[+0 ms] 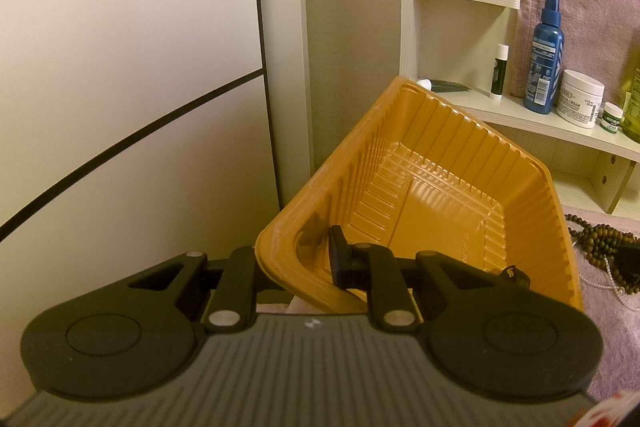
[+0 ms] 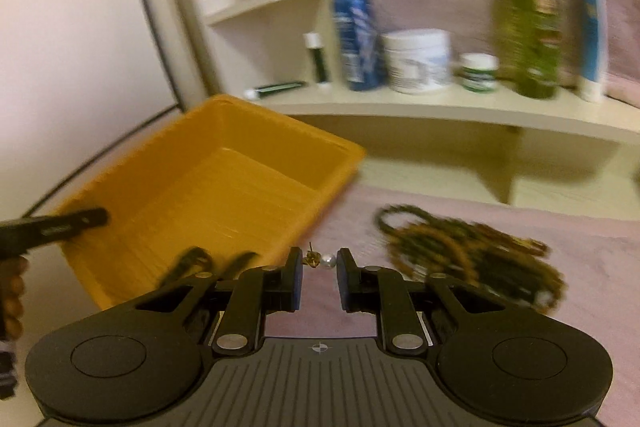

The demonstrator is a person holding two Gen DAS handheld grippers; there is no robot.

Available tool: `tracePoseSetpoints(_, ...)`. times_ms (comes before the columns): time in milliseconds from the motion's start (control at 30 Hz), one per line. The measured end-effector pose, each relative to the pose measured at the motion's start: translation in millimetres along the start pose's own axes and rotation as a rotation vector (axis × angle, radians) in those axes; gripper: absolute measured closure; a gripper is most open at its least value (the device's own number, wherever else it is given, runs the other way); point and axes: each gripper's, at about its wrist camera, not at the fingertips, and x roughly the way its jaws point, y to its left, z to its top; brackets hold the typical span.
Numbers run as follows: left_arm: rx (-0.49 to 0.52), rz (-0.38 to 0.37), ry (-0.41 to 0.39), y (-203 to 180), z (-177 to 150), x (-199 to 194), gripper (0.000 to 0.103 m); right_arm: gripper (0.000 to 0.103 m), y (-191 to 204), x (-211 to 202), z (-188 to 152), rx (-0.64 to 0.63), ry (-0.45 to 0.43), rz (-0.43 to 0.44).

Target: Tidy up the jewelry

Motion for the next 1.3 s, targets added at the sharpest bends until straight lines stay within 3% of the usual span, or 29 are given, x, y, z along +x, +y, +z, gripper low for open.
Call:
tracePoseSetpoints(267, 0.002, -0.001, 0.004, 0.9, 1.0, -0.4, 0.087, 0.085, 26.2, 28.6, 16.0, -0.062, 0.006, 0.094)
tracePoseSetpoints(600, 0.002, -0.001, 0.006, 1.2, 0.9, -1.0, 0.087, 0.084, 37.6, 60.7, 14.5, -0.116, 0.042, 0.07)
tracePoseSetpoints(667, 0.001, -0.001, 0.006, 1.1, 0.8, -1.1, 0.087, 0.077, 36.6, 60.6, 14.5, -0.104, 0.047, 0.073)
tracePoseSetpoints(800, 0.001, -0.001, 0.006, 0.8, 0.8, -1.0, 0.087, 0.064, 32.6, 47.8, 12.3, -0.075, 0.018, 0.068)
tracePoseSetpoints(1033, 0.002, -0.001, 0.006, 1.1, 0.9, -0.8, 0.087, 0.063, 10.0, 7.6, 0.9, 0.021, -0.01, 0.029)
tracePoseSetpoints(1300, 0.004, 0.001, 0.005, 0.9, 0.7, -1.0, 0.087, 0.063, -23.3, -26.0, -21.1, 0.086, 0.008, -0.087)
